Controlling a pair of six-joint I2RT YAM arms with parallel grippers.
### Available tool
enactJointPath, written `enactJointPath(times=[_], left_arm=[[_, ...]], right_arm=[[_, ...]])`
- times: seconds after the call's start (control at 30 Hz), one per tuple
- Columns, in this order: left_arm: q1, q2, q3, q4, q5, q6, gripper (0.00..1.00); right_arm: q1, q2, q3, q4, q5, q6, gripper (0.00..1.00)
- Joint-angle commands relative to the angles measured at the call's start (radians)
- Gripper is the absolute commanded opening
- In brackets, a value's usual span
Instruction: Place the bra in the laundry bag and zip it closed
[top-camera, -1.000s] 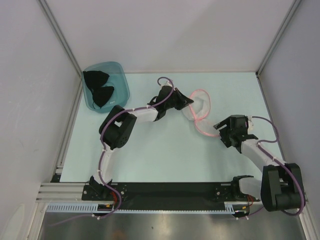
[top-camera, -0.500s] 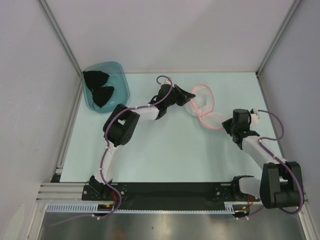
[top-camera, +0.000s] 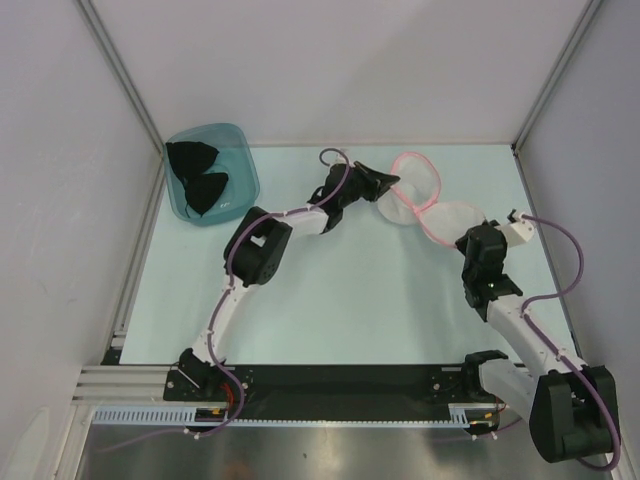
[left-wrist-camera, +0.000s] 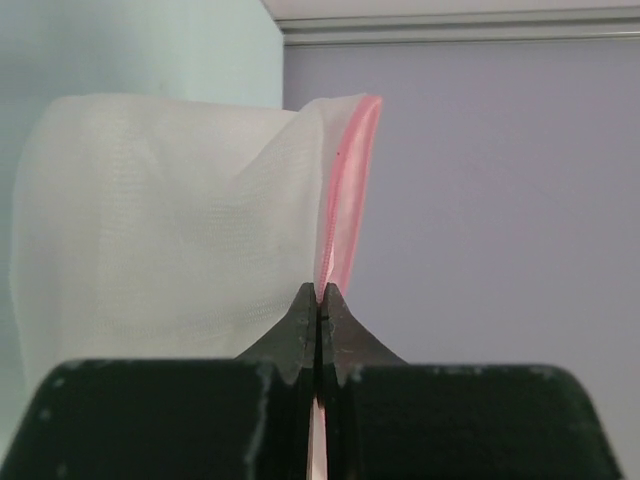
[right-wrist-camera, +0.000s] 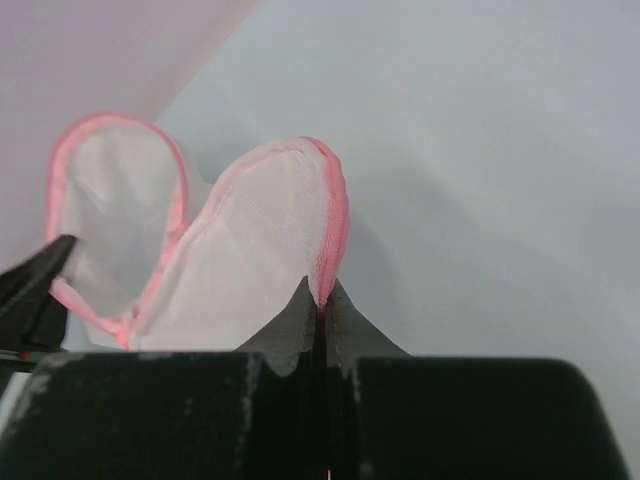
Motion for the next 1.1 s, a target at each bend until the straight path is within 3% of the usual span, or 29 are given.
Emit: enactJointPath(times=[0.0,0.13,0.17,0.23,0.27,0.37,0.4,0.47,0.53,0.67,0.8,0.9,0.93,1.07], left_arm=[[0.010,-0.124,-0.110,-0.029,-0.049,0.047,0.01],[0.012,-0.174,-0.217,-0.030,-0.038,0.056,0.15],[0.015,-0.188,-0.236,-0.038,-0.031,0.062,0.23],[0.021,-0.210,-0.253,-0.067,0.002,0.087,0.37],[0.029,-0.223,-0.268,-0.075,0.012,0.106,0.51],[0.038,-0.318,-0.285,-0.194,0.028,0.234,0.69],[0.041,-0.387,-0.290,-0.231,0.026,0.320,0.72],[0.049,-0.456,-0.302,-0.366,0.016,0.407,0.84],[0.065,-0.562,-0.348,-0.469,0.008,0.511,0.90],[0.128,-0.736,-0.409,-0.653,-0.001,0.690,0.91],[0.243,-0.883,-0.428,-0.907,-0.137,0.892,0.91],[0.383,-0.911,-0.394,-1.029,-0.227,1.013,0.91],[0.464,-0.905,-0.367,-1.047,-0.225,1.030,0.91],[0.616,-0.781,-0.255,-1.098,-0.190,1.140,0.91]], right_arm=[[0.029,-0.013,-0.069,0.146,0.111,-0.104,0.02],[0.034,-0.027,-0.101,0.092,0.112,-0.053,0.12],[0.034,-0.035,-0.090,0.057,0.087,-0.038,0.24],[0.034,-0.046,-0.051,-0.123,0.038,0.026,0.33],[0.037,-0.056,-0.014,-0.197,-0.009,0.043,0.49],[0.032,-0.067,0.049,-0.395,-0.101,0.066,0.74],[0.026,-0.066,0.066,-0.484,-0.115,0.062,0.78],[0.027,-0.056,0.097,-0.550,-0.145,0.037,0.99],[0.026,-0.050,0.124,-0.619,-0.181,0.016,1.00],[0.055,-0.014,0.170,-0.708,-0.264,-0.035,1.00],[0.089,0.031,0.288,-0.794,-0.333,-0.102,1.00],[0.138,0.023,0.321,-0.770,-0.398,-0.177,1.00],[0.167,0.019,0.344,-0.759,-0.431,-0.190,1.00],[0.211,0.043,0.408,-0.755,-0.491,-0.220,1.00]])
